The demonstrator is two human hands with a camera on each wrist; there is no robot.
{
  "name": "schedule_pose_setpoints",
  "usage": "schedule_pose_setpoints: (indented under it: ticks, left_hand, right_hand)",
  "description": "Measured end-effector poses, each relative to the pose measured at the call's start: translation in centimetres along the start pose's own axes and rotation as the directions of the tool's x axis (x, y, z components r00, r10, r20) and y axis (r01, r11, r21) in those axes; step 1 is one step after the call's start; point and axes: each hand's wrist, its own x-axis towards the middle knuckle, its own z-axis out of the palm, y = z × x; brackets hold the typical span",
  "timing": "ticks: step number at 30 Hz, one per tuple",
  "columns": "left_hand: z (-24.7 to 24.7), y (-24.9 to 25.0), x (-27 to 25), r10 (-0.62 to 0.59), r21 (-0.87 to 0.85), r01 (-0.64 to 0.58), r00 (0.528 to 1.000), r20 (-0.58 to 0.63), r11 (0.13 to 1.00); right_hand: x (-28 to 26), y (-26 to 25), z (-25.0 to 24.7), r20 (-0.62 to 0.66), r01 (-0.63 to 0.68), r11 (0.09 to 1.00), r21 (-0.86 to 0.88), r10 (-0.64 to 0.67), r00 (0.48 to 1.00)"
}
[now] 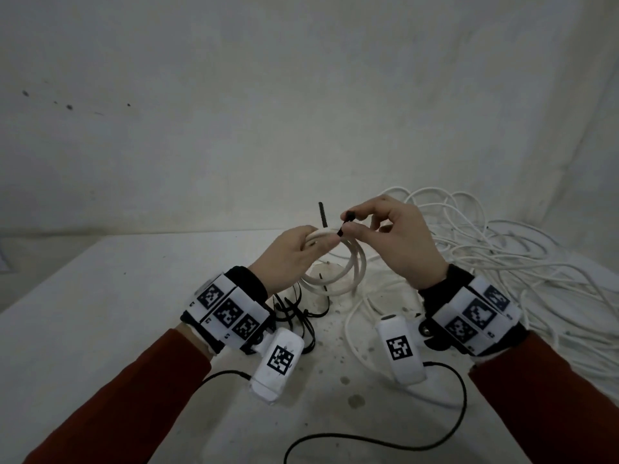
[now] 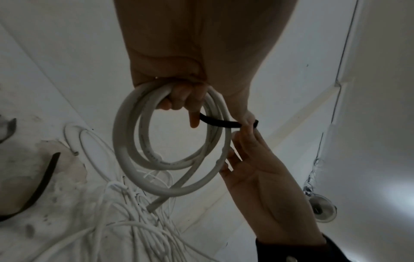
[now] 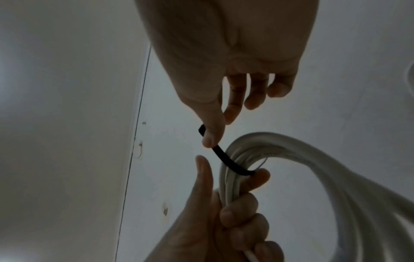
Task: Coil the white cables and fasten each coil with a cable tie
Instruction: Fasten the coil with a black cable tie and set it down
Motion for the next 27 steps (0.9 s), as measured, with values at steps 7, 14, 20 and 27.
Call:
schedule_pose_setpoints:
  ticks: [7,14,20,27]
  left_hand:
    - [0.9,0.8,-0.8,0.011,-0.177,-0.018,0.999,-0.042,0.984]
    - [0.5,1.1,-1.2,-0.024,-0.326,0.014,0.999,-0.029,0.945]
    - [0.7,1.3,-1.4,-0.037,-0.403,0.036,0.999,0.005,0.915]
    - [1.1,1.5,-1.6,-0.113,-0.524,0.100,0.994,0.007,0.846]
  right_hand:
    - [-0.1,-2.1,0.4,0.188,-0.226,0.915,0.333,0.171,0.967]
    - [0.6,-1.0,1.0,0.038,-0.441,0.823,0.358,0.459,0.887]
    - [0.2,-1.3,0.8,0.091,-0.392,0.829,0.399,0.389,0.917]
    - [-0.1,-2.2,0.6,-0.028,-0.149,0.937,0.317,0.166,0.986]
